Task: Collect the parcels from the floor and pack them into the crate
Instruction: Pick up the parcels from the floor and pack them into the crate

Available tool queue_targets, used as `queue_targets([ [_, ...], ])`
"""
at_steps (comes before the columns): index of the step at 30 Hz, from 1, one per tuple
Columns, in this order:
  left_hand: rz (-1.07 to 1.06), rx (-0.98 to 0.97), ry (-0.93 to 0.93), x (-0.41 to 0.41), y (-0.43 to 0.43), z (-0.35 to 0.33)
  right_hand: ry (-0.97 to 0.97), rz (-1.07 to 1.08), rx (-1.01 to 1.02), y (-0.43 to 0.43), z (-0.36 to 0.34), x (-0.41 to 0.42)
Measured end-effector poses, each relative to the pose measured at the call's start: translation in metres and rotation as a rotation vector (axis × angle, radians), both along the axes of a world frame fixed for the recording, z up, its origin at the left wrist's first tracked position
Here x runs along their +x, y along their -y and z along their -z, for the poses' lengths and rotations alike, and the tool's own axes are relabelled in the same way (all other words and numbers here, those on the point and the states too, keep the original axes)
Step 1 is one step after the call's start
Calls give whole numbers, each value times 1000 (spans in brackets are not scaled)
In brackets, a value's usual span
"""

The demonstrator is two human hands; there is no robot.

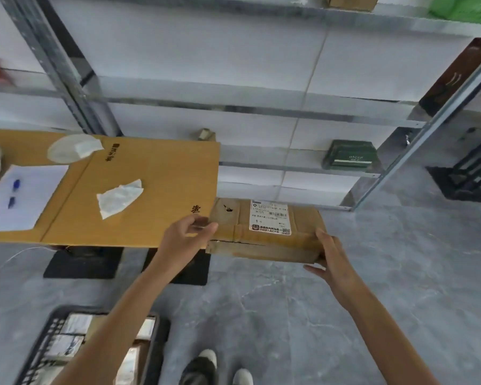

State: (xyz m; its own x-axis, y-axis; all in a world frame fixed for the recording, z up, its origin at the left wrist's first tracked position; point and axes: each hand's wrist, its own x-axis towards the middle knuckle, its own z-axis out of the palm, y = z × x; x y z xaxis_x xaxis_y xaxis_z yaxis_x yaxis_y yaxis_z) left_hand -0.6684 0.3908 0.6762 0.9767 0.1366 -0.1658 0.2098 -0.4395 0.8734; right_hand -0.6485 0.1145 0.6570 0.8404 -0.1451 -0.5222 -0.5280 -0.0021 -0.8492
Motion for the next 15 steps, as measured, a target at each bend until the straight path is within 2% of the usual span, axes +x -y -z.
queue_targets([
  [4,6,16,-40,-42,-42,2,-16,-83,21,-28,6,-30],
  [7,-36,-45,-70,-71,-74,6,-33,-151,17,-55,11,-53],
  [12,-46,-218,-241,-132,-145,20,-88,-221,119,-118,20,-101],
  [15,-23,-197,-346,-182,-198,24,-116,-257,138,-172,29,-138],
])
